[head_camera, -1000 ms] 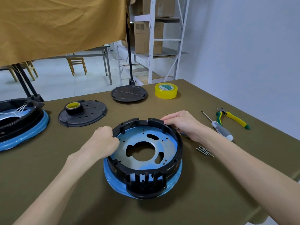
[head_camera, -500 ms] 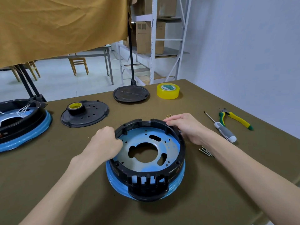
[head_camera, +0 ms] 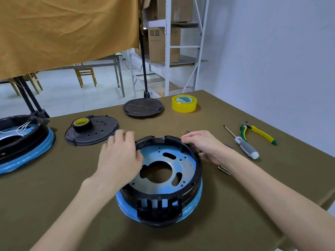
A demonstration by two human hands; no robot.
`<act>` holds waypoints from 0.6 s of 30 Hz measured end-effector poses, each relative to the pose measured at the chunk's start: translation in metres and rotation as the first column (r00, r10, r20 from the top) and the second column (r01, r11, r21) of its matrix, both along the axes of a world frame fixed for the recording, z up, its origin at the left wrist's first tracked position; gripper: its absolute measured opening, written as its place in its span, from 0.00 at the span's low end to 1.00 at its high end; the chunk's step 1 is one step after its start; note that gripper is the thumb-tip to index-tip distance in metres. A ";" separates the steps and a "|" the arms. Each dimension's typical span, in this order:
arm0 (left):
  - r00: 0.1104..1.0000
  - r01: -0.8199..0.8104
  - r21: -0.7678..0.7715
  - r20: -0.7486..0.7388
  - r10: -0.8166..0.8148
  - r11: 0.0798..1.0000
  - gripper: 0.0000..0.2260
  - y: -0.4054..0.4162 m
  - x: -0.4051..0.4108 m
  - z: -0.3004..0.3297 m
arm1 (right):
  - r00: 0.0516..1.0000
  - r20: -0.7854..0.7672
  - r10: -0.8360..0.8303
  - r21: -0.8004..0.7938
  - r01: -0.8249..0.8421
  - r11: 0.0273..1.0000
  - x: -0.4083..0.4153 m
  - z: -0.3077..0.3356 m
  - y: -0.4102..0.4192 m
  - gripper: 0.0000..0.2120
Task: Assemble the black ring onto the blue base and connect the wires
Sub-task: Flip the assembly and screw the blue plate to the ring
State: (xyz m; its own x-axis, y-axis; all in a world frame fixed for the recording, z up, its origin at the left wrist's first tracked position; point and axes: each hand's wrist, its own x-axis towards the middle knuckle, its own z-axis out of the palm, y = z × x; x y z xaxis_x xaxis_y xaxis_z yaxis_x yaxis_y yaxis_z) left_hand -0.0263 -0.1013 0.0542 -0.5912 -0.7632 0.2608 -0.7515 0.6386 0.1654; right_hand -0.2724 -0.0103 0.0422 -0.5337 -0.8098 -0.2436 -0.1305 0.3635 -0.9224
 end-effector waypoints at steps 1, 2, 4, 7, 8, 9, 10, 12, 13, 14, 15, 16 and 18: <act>0.994 0.092 0.006 -0.062 -0.091 0.996 0.21 0.002 -0.005 0.003 | 1.000 0.021 0.013 0.042 -0.014 0.999 -0.002 0.002 0.001 0.05; 0.975 0.197 0.051 -0.112 -0.191 0.979 0.22 0.004 -0.012 0.005 | 0.999 0.036 0.019 0.090 -0.022 0.996 -0.004 0.004 0.003 0.07; 0.930 0.366 0.145 -0.106 -0.353 0.919 0.21 0.006 -0.031 0.005 | 0.999 0.037 0.024 0.176 -0.030 0.984 -0.007 0.011 0.006 0.13; 0.887 0.462 0.211 -0.101 -0.451 0.862 0.21 0.012 -0.055 -0.005 | 0.997 0.024 0.073 0.267 -0.076 0.961 -0.007 0.016 0.008 0.20; 0.882 0.472 0.203 -0.119 -0.457 0.858 0.21 0.013 -0.059 -0.010 | 0.997 0.026 0.079 0.280 -0.083 0.956 -0.006 0.017 0.008 0.21; 0.879 0.477 0.182 -0.130 -0.459 0.860 0.21 0.014 -0.061 -0.014 | 0.996 0.029 0.079 0.284 -0.084 0.955 -0.006 0.017 0.008 0.21; 0.879 0.475 0.159 -0.130 -0.459 0.865 0.22 0.014 -0.061 -0.019 | 0.996 0.032 0.079 0.282 -0.085 0.956 -0.006 0.017 0.009 0.22; 0.878 0.476 0.128 -0.129 -0.461 0.870 0.23 0.014 -0.059 -0.025 | 0.995 0.052 0.089 0.280 -0.100 0.955 -0.006 0.017 0.010 0.22; 0.876 0.478 0.116 -0.128 -0.465 0.870 0.24 0.014 -0.059 -0.026 | 0.993 0.069 0.092 0.283 -0.108 0.953 -0.007 0.017 0.011 0.23; 0.878 0.476 0.099 -0.111 -0.466 0.874 0.24 0.014 -0.059 -0.028 | 0.992 0.087 0.094 0.292 -0.115 0.950 -0.008 0.018 0.013 0.25; 0.883 0.468 0.072 -0.075 -0.463 0.881 0.24 0.014 -0.059 -0.029 | 0.990 0.101 0.099 0.307 -0.126 0.944 -0.010 0.018 0.015 0.26; 0.888 0.459 0.041 -0.033 -0.458 0.887 0.24 0.015 -0.059 -0.029 | 0.987 0.115 0.109 0.324 -0.141 0.935 -0.012 0.018 0.017 0.26; 0.896 0.444 -0.002 0.011 -0.444 0.896 0.24 0.015 -0.060 -0.030 | 0.977 0.173 0.122 0.351 -0.176 0.920 -0.014 0.020 0.021 0.26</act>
